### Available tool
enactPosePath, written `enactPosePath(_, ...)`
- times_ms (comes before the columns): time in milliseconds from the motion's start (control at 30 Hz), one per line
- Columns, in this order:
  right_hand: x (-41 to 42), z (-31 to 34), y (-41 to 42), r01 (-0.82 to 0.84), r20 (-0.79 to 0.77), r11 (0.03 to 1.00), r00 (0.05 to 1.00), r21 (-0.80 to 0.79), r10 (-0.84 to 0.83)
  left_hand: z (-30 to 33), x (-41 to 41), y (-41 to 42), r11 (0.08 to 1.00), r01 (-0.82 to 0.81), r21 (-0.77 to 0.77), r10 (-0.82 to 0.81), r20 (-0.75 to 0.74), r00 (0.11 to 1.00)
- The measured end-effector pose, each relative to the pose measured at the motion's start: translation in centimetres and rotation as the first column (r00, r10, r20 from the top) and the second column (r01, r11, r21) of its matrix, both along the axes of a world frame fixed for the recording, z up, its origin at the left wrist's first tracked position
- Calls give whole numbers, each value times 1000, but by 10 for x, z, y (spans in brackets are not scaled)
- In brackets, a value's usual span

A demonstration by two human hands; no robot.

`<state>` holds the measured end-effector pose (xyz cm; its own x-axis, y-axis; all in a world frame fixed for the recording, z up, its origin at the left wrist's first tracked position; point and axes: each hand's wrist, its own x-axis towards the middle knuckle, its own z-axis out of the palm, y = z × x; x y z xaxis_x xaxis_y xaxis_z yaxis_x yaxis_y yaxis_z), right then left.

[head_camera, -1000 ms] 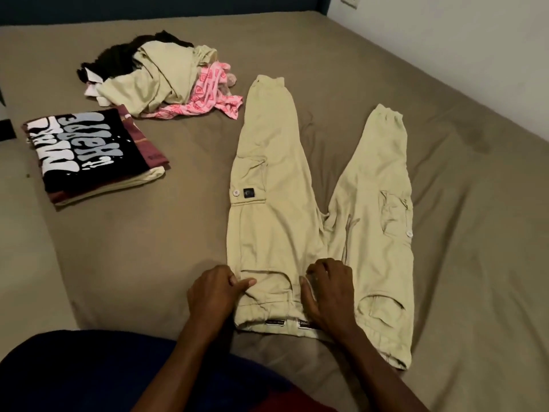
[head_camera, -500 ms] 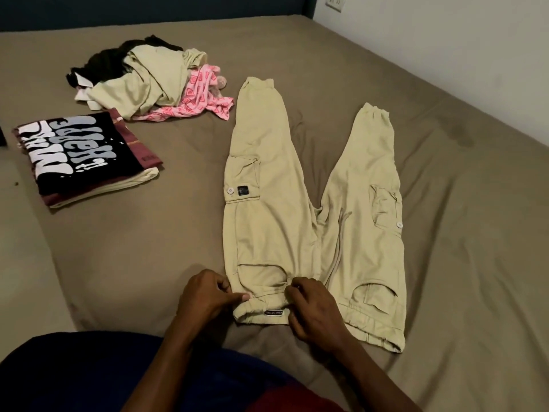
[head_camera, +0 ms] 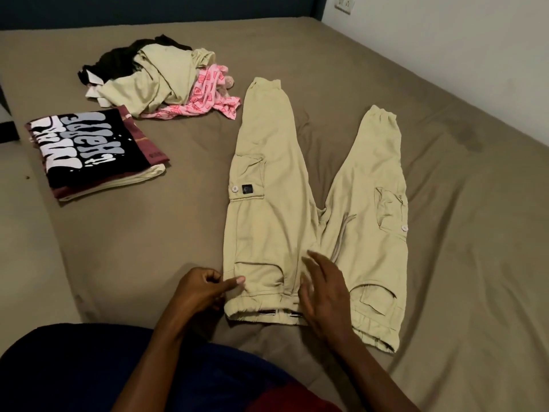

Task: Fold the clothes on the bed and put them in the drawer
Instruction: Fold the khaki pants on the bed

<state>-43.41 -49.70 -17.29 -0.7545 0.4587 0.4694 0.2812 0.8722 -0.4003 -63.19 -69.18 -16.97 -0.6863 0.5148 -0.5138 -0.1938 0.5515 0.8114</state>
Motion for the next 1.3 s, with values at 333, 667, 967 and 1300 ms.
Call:
enactPosePath(333,-61,-10,7,205,106,977,972,54,-210,-15,-2,2,997,-58,45,64,-124,990)
enactPosePath(667,-263,11,1,106,337,981,941,-162,-46,-6,0,8,977,-123,176,123,15,992)
enactPosePath(967,-297,20,14,-1,519,998,854,57,-29,-2,3,9,974,-23,227,28,-17,999)
enactPosePath(1300,-202,98,154,300,-29,810,931,-504,-364,81,50,107,879,316,357,-219,-286,933)
